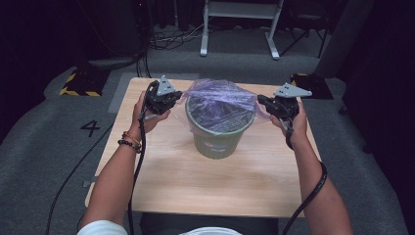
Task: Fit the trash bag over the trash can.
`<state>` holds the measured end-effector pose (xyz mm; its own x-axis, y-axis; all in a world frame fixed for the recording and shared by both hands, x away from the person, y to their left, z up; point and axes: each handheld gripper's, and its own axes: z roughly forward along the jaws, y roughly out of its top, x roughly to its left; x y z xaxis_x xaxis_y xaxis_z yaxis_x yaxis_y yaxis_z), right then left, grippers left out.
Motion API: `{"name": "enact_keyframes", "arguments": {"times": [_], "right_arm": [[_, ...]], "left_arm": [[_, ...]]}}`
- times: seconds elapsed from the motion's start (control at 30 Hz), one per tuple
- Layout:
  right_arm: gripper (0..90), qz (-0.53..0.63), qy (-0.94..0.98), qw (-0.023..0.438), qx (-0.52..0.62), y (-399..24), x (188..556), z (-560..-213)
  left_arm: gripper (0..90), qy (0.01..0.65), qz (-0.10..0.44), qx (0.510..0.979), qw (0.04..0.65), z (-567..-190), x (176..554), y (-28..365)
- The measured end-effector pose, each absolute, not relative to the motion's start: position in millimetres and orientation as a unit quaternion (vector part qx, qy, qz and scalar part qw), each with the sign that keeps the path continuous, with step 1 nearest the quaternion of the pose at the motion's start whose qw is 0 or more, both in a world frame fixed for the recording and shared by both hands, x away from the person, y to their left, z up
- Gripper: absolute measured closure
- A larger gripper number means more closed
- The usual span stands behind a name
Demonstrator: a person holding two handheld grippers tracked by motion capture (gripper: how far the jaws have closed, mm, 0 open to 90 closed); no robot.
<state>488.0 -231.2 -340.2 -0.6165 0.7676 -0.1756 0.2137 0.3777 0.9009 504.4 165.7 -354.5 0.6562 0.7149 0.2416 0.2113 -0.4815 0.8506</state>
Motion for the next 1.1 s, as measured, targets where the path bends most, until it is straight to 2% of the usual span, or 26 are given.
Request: {"name": "enact_keyframes", "arguments": {"times": [0.37,0.77,0.8,0.87,0.9,1.0,1.1], "right_arm": [[90.0,0.452,0.776,0.257,0.357,-233.6,519.5,-361.8],[90.0,0.453,0.782,0.225,0.364,-232.7,525.9,-385.9],[90.0,0.453,0.784,0.223,0.363,-232.9,525.4,-388.5],[90.0,0.451,0.783,0.225,0.365,-233.8,523.9,-391.8],[90.0,0.454,0.781,0.225,0.366,-235.0,523.1,-392.1],[90.0,0.464,0.774,0.230,0.366,-239.6,518.6,-388.7],[90.0,0.469,0.771,0.231,0.364,-243.7,514.7,-384.7]], "left_arm": [[88.8,0.313,0.279,0.812,0.408,-369.2,531.1,152.0],[86.6,0.313,0.251,0.830,0.387,-388.2,538.7,132.8],[82.1,0.316,0.254,0.830,0.383,-388.4,538.0,132.9],[61.8,0.328,0.265,0.824,0.379,-387.0,534.7,136.1],[59.1,0.329,0.265,0.819,0.388,-385.0,530.9,140.0],[41.1,0.324,0.269,0.807,0.414,-375.3,514.1,153.2],[33.0,0.309,0.270,0.802,0.433,-368.5,492.0,164.8]]}}
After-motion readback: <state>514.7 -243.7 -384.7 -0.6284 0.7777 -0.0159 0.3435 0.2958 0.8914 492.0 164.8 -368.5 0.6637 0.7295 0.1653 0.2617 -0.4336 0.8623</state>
